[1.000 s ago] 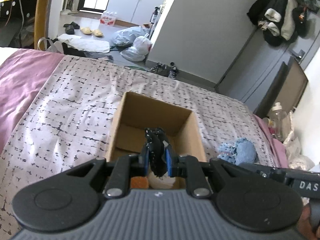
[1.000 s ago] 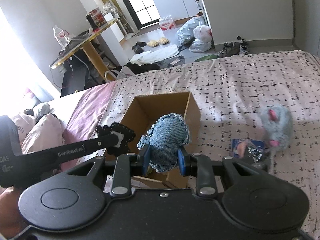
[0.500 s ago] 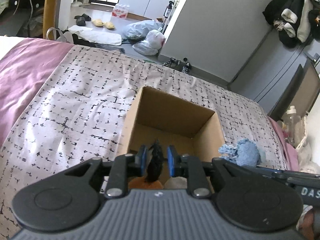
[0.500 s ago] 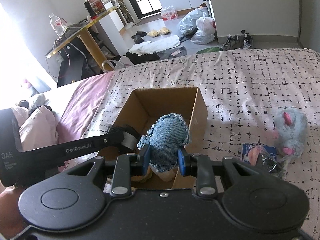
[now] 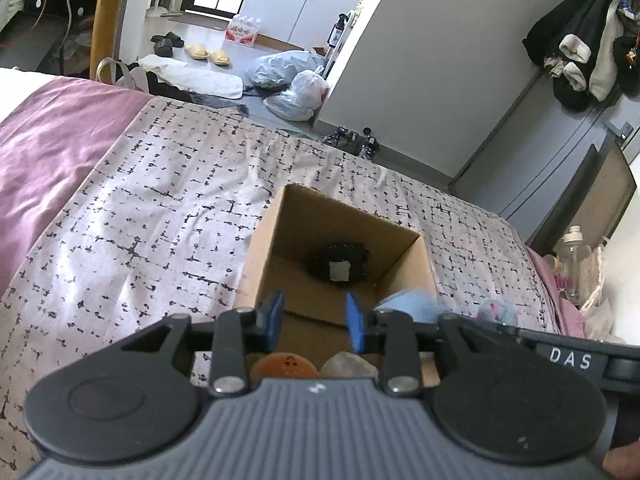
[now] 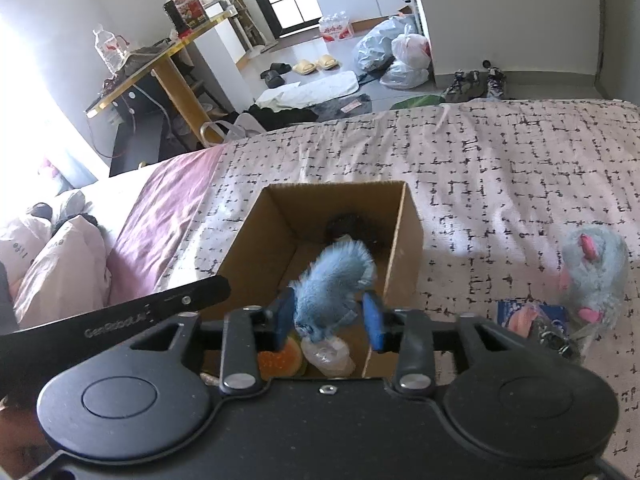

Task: Organize soft objects
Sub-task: 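Open the left tool to drop the black knit item while the right tool releases the blue mitten plush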

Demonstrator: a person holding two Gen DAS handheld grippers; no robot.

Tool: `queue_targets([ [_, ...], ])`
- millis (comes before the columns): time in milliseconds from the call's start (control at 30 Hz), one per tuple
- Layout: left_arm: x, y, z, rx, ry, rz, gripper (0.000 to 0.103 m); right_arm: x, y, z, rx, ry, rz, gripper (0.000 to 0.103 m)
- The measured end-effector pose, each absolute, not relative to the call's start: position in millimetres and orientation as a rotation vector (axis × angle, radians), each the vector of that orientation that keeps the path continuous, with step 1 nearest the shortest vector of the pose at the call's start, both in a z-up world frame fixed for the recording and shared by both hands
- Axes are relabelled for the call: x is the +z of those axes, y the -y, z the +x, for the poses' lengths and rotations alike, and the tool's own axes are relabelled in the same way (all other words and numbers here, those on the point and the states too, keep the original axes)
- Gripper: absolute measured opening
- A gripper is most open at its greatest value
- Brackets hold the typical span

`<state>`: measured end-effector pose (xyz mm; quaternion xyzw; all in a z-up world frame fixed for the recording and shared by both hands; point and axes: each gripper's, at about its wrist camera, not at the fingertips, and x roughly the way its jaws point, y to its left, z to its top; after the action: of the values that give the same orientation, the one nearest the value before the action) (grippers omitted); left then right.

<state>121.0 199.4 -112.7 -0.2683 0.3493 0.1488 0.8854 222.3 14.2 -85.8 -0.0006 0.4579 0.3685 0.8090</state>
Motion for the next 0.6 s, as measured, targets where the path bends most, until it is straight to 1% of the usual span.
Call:
queue_targets([
  [33,-112,-199,121,0.304,-0.727,-0.556,0.039,-85,-13,222,0.787,-0.979,-0.003,0.046],
  [67,-110,-197,120,0.299,-0.727,-0.551,0.046,-83,-11,222,0.788,-0.978,-0.004,0.049],
  [100,-109,-195,121,0.298,-0.733,-0.543,0.056,-82,-9,221,0.787,-0.976,-0.003,0.051],
  [133,-108,-193,121,0.303,-0.743,-0.534,0.061,-81,-6,220,0.786,-0.975,-0.004,0.051],
  [167,-108,-191,122,0.310,-0.750,-0.527,0.069,-80,-3,220,0.786,-0.974,-0.008,0.051],
  [200,-107,-189,121,0.316,-0.749,-0.524,0.074,-79,0,219,0.788,-0.975,-0.010,0.051],
  [267,-104,-185,121,0.335,-0.749,-0.506,0.079,-79,6,218,0.792,-0.985,-0.011,0.052],
  [333,-102,-181,121,0.344,-0.748,-0.483,0.081,-80,12,216,0.789,-0.990,-0.012,0.056],
  [433,-99,-179,117,0.358,-0.734,-0.487,0.091,-81,24,213,0.781,-0.991,-0.022,0.061],
  [467,-97,-178,115,0.360,-0.729,-0.495,0.096,-79,28,212,0.782,-0.987,-0.024,0.065],
  [500,-96,-178,113,0.358,-0.725,-0.502,0.102,-78,33,211,0.781,-0.982,-0.024,0.072],
  [533,-94,-176,111,0.367,-0.725,-0.495,0.103,-77,38,210,0.780,-0.975,-0.020,0.076],
  [567,-92,-174,109,0.377,-0.722,-0.483,0.103,-75,44,210,0.780,-0.971,-0.011,0.083],
  [600,-90,-172,107,0.379,-0.718,-0.476,0.103,-73,50,209,0.785,-0.970,0.006,0.086],
])
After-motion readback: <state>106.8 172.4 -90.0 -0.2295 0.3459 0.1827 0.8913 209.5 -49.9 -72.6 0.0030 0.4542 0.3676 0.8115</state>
